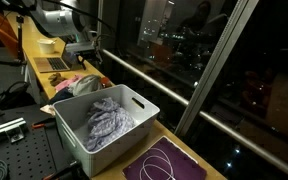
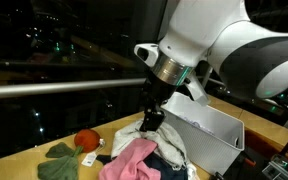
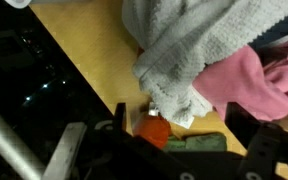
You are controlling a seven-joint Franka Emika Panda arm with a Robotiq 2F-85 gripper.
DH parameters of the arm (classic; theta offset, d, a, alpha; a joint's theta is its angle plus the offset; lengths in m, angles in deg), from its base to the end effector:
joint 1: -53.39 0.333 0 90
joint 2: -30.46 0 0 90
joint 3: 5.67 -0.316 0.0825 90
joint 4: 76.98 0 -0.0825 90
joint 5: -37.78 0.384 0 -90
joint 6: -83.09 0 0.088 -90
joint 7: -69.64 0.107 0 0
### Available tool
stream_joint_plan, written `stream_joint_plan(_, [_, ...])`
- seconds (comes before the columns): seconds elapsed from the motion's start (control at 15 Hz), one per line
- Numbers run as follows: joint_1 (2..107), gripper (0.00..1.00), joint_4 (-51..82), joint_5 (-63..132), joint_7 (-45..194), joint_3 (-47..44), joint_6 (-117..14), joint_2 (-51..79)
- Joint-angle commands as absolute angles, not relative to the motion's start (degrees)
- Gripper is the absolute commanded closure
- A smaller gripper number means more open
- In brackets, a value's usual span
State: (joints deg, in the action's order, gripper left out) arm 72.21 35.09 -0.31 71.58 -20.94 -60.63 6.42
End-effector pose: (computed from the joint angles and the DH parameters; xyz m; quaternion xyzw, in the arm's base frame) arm 0.5245 0.3504 0.2820 0.8534 0.4890 0.1265 0.1289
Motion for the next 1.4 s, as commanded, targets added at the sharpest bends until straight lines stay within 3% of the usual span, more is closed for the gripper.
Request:
stream_joint_plan(0.0, [72.96,0.0,33.93,1.49,69.36,-18.36,-59.7,3.62])
stream_joint_plan(0.8, [73.76,0.0,35.8,9.83,69.43,-16.93,-70.45,-8.03])
stream_joint_plan(0.87, [74.02,0.18,35.65,10.57,69.22,-16.97,-71.26,-8.61])
stream_joint_plan(1.33, [77.31,0.71,35.27,12.17,69.54,-16.77,-71.45,-6.21])
